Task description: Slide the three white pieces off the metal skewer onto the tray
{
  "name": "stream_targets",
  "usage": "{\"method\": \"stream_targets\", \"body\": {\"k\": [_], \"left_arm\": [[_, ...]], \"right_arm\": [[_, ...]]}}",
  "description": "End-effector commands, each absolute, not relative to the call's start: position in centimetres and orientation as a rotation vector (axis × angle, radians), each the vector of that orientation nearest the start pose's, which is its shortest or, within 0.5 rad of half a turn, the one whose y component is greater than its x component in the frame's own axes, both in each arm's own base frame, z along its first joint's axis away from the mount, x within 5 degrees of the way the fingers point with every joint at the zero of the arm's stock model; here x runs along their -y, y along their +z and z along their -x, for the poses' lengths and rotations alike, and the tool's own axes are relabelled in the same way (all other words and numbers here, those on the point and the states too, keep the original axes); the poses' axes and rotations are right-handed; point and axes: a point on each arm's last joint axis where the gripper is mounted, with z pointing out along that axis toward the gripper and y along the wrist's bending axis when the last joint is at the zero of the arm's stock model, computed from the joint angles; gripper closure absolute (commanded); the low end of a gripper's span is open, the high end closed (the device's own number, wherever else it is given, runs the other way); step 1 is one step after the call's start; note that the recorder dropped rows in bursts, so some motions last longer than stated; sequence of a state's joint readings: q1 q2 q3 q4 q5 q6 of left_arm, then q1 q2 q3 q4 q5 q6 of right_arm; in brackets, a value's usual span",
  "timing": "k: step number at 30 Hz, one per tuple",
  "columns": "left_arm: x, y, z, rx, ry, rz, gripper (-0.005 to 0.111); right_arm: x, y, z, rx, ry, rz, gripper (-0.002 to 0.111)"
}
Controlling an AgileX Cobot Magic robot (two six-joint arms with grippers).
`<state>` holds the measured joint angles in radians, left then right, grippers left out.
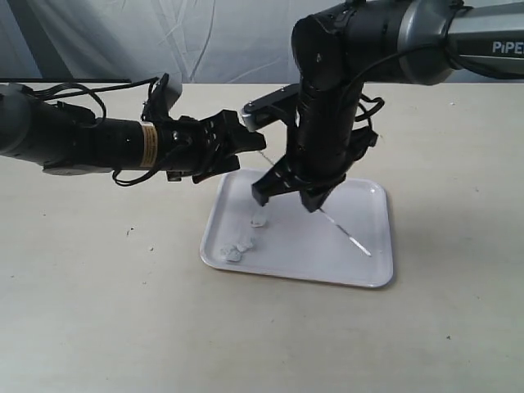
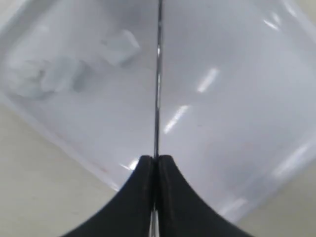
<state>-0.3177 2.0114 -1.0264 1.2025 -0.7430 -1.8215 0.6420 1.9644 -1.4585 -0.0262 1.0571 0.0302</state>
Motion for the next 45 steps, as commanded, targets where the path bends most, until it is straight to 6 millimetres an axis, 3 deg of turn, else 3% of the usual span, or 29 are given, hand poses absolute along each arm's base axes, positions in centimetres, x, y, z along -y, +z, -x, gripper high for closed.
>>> {"method": "stream_targets", "body": {"k": [1, 3, 5, 9, 16, 24, 31, 35, 41, 45], "left_arm": [[17.4, 14.2, -35.1, -2.313, -1.295, 0.012, 0.045], [16.7, 13.9, -35.3, -2.347, -1.245, 0.008, 0.056], [15.9, 13.6, -35.3, -2.387, -1.221, -0.003, 0.076], [14.3, 13.9, -35.2, -2.365, -1.303, -0.004, 0.106], [12.0, 15.2, -34.5, -2.344, -1.255, 0.008, 0.107], [11.7, 17.8, -33.7, -2.282, -1.257, -0.053, 0.107], [10.4, 18.5, -32.5, -2.336, -0.993, -0.095, 0.107], [9.5, 18.8, -30.7, -2.357, -0.882, -0.092, 0.107], [7.9, 19.1, -27.1, -2.369, -0.710, -0.067, 0.107], [7.2, 20.3, -24.6, -2.314, -0.647, -0.111, 0.107]], "right_arm": [[-21.6, 19.8, -32.0, -2.878, -0.273, 0.952, 0.109], [-21.4, 19.9, -32.1, -2.867, -0.302, 0.933, 0.109], [-21.5, 19.9, -32.2, -2.843, -0.274, 0.908, 0.109], [-21.5, 19.6, -32.3, -2.825, -0.243, 0.895, 0.109], [-19.9, 17.6, -31.7, -2.844, -0.187, 0.836, 0.109], [-19.2, 14.9, -30.9, -2.808, -0.105, 0.815, 0.109], [-19.2, 14.8, -30.9, -2.809, -0.100, 0.789, 0.109], [-19.2, 14.8, -30.9, -2.811, -0.101, 0.789, 0.106], [-19.1, 14.8, -30.8, -2.830, -0.106, 0.785, 0.082], [-19.2, 14.9, -30.6, -2.767, -0.049, 0.747, 0.082]]}}
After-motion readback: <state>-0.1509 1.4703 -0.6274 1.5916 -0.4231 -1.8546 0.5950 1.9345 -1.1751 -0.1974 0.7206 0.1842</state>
